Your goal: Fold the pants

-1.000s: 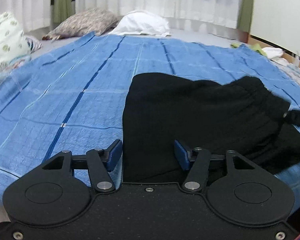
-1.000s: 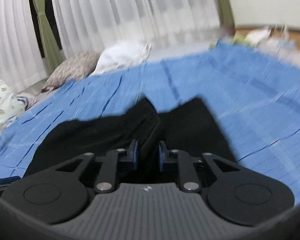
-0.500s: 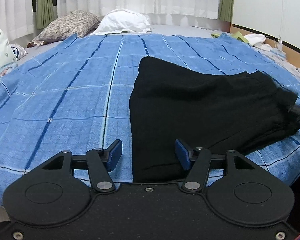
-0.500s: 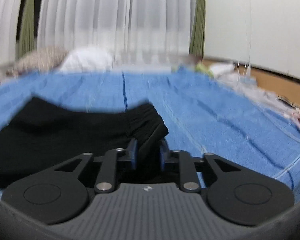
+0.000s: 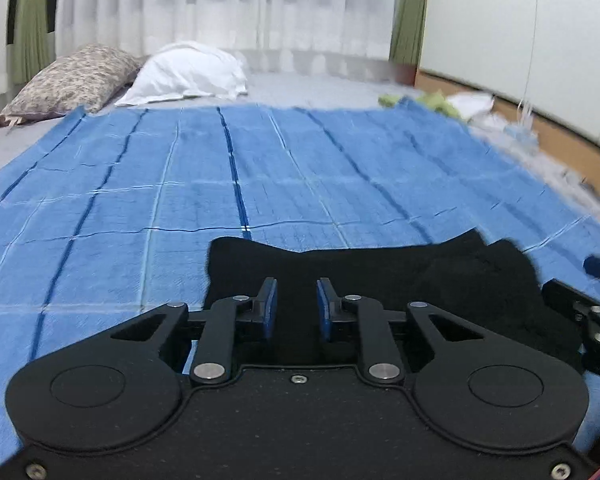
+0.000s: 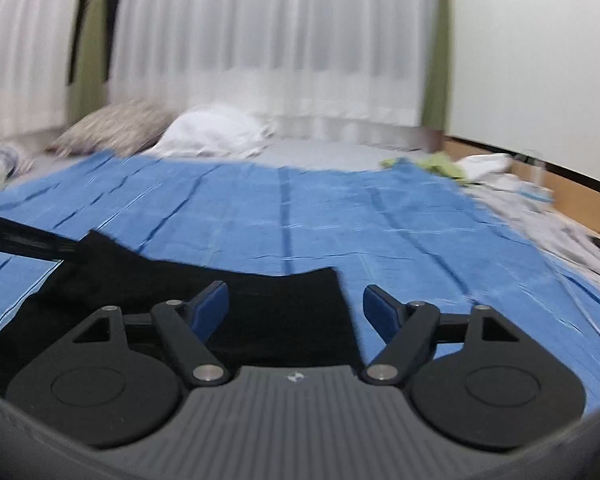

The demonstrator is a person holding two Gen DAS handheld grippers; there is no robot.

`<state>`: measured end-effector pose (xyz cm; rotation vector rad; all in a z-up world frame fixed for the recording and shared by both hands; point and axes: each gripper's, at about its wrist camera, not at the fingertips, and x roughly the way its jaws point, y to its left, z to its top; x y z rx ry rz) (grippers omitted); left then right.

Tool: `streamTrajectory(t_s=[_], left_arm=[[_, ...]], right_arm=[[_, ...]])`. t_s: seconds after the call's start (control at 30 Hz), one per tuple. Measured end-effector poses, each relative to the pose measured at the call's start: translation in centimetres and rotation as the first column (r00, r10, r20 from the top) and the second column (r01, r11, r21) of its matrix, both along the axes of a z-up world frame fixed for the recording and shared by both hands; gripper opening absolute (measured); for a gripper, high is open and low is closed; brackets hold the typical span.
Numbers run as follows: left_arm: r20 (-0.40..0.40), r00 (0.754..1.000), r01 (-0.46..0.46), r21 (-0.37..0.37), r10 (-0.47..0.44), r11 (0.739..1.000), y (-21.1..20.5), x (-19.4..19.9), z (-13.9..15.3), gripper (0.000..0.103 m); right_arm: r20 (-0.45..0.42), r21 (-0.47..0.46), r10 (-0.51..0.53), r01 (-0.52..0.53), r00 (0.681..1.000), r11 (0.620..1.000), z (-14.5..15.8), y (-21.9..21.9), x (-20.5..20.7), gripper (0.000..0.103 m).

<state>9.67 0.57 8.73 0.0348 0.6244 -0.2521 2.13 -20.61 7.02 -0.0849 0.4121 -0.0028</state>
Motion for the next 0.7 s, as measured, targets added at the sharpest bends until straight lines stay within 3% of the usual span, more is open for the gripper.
streamTrajectory(t_s=[0.1,0.2,0.37,0.47,0.57,0.7], left_arm=[[0.004,0.997,-0.071,0.072,0.071,0.995,-0.8,3.2,-2.4,0.017],[-0.02,0.991,-0.127,0.096,0.129,0.987,-0.5,5.3,-4.3,0.009],[-0.007,0.988,-0.153,0.075,0.154,0.985,0.6,6.8,-5.4,0.006],[-0.004,0.987,-0.159,0.086,0.16,0.984,0.6,7.7,-6.1,0.006],[0.006,0.987,-0.159,0.11,0.16,0.981,0.2,8.0,-6.4,0.006],[-0.001,0.987,-0.16,0.087,0.16,0.983,0.4,8.3,-6.5,0.006]], right_arm=[[-0.061,-0.07,0.035,-0.04,0.997,0.997,-0.8,1.5,3.1,0.061],[-0.108,-0.12,0.063,-0.076,0.992,0.99,-2.1,2.2,5.6,0.058],[-0.137,-0.185,0.031,-0.057,0.99,0.981,-4.7,2.0,7.5,0.058],[-0.138,-0.112,-0.007,-0.009,0.99,0.994,-5.2,0.5,7.5,0.068],[-0.172,0.001,-0.02,0.02,0.985,1.0,-5.5,-1.5,7.9,0.072],[-0.203,0.136,-0.01,0.038,0.979,0.99,-5.9,-3.7,8.6,0.075]])
